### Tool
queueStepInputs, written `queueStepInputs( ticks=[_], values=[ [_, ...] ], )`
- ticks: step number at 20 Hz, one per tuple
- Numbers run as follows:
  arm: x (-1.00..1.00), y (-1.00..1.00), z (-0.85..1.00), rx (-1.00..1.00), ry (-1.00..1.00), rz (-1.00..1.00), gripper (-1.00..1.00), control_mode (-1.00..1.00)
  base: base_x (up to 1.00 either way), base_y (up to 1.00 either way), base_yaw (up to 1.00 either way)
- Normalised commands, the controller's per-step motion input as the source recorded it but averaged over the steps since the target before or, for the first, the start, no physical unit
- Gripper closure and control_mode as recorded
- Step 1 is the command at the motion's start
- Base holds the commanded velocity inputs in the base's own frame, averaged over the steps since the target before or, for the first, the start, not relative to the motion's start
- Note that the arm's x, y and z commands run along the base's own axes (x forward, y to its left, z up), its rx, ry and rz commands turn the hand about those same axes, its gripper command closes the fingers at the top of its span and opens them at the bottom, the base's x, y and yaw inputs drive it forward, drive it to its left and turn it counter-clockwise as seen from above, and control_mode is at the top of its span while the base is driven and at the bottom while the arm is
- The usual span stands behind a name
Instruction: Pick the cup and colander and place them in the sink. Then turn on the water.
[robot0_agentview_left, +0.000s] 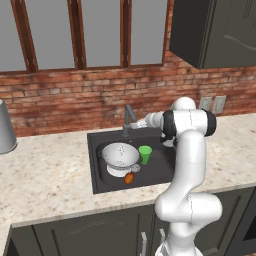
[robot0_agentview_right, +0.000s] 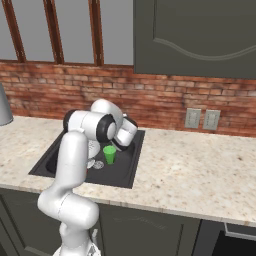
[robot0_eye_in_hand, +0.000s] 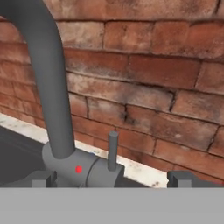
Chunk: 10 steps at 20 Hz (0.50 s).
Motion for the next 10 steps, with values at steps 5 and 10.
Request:
queueStepInputs(
  ticks=[5,10],
  values=[
    [0.08,-0.05,-0.06,0.03,0.00,0.03,-1.00,-1.00,0.00,0.00,0.00],
    [0.06,-0.02,-0.07,0.02,0.00,0.02,-1.00,-1.00,0.00,0.00,0.00]
  ],
)
